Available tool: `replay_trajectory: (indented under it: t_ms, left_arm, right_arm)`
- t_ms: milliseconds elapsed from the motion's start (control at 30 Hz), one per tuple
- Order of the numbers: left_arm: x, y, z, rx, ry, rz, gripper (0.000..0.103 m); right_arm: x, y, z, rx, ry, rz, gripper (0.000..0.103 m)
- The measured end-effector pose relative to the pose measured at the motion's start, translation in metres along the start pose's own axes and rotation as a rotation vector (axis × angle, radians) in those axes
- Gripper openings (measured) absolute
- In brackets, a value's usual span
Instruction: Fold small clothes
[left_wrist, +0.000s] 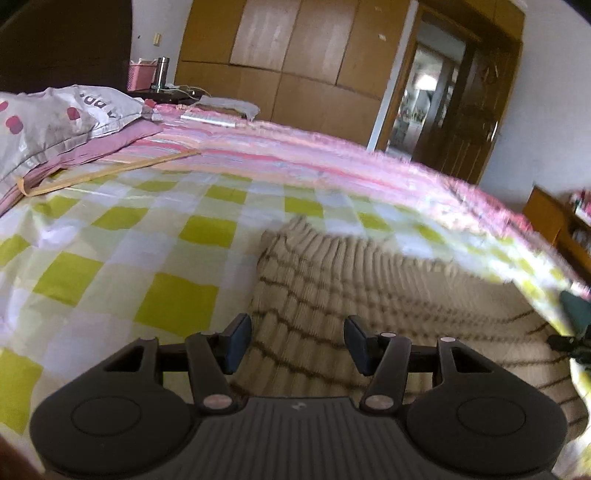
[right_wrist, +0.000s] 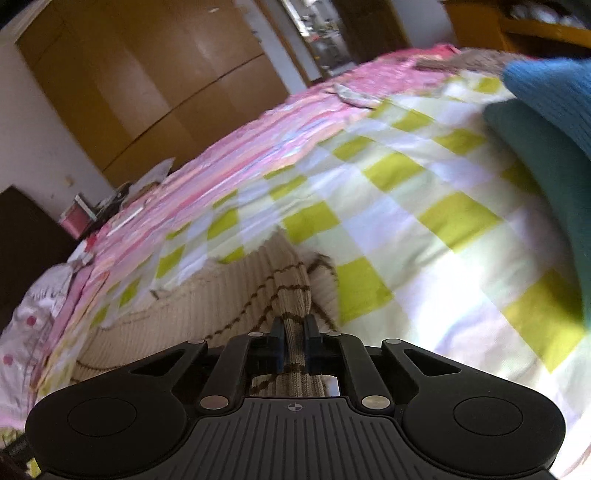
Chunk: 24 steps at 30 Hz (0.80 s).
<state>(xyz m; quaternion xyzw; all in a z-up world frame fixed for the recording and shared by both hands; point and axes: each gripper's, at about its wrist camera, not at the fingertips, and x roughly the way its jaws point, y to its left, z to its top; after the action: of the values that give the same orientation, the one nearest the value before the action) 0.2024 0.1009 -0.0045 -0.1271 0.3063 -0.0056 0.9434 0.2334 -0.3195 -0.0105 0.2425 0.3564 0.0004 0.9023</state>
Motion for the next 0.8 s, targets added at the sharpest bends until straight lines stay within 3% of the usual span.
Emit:
replay_trajectory:
  t_ms: [133,233,400,533,667,800]
  left_arm:
    - [0.006,0.009,-0.009,-0.034,0.060,0.022,0.060]
    - [0.001,0.011,-0.009,-0.042,0.057,0.027,0.059]
    - [-0.012,0.012,-0.012,-0.052,0.049,0.038,0.059]
    - [-0.022,0.013,-0.013,-0.060,0.031,0.041,0.059]
    - [-0.027,0.014,-0.013,-0.055,0.020,0.033,0.059]
    - [-0.018,0.017,-0.016,-0.036,0.067,0.060,0.059]
  right_arm:
    - [0.006,-0.005,-0.002,0.003,0.013,-0.024,0.009]
    - [0.000,0.003,0.001,-0.038,0.014,-0.039,0.016]
    - [-0.029,0.020,0.003,-0.102,-0.057,-0.058,0.016]
    - [-0.053,0.039,-0.011,-0.183,-0.093,-0.011,0.016]
    - [-0.059,0.046,-0.035,-0.238,-0.036,0.024,0.016]
    - [-0.043,0.034,-0.049,-0.252,0.042,-0.053,0.015]
